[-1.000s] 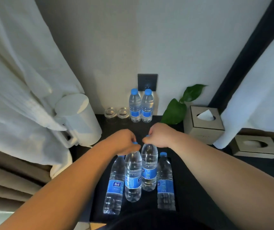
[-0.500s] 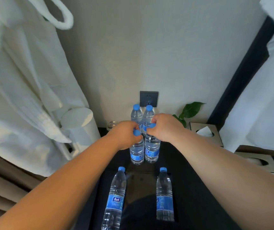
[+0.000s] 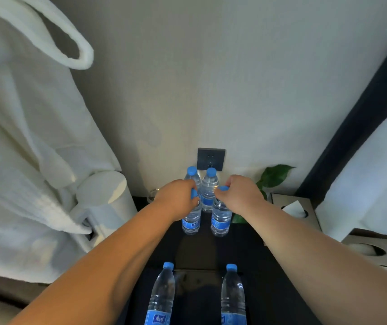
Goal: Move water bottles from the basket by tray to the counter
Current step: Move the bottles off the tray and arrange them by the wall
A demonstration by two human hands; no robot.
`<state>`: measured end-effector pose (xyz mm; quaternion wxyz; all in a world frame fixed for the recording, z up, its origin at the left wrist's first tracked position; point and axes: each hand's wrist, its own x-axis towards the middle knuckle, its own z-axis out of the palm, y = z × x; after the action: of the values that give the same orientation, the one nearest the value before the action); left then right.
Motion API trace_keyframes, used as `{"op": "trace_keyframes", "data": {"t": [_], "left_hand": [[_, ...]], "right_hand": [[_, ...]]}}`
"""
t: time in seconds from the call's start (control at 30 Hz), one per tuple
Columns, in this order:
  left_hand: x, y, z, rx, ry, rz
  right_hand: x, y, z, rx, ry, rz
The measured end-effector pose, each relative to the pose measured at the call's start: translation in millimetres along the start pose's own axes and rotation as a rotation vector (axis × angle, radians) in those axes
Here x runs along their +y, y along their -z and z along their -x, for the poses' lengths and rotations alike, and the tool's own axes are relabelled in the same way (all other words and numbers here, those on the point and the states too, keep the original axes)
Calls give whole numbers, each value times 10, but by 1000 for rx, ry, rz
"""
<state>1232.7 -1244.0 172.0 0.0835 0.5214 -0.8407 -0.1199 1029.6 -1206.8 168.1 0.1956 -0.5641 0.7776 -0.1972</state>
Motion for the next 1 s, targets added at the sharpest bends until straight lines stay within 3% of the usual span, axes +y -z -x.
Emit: {"op": "trace_keyframes", "data": {"t": [0.33,0.47,0.77,1.0], "left_hand": [[-134,-153,-366,-77,47,40],[-184,-243,-413,-11,40,77],[-286,-336,-376,21,65,12],[-182,-240,-381,0,94,112]], "right_hand": [[161,-94,-601,80,-135,-34],[229,-168,-740,86,-178,-129],[284,-267,-691,85,-94,-34],[268,-217,-692,71,-92,-28]]}}
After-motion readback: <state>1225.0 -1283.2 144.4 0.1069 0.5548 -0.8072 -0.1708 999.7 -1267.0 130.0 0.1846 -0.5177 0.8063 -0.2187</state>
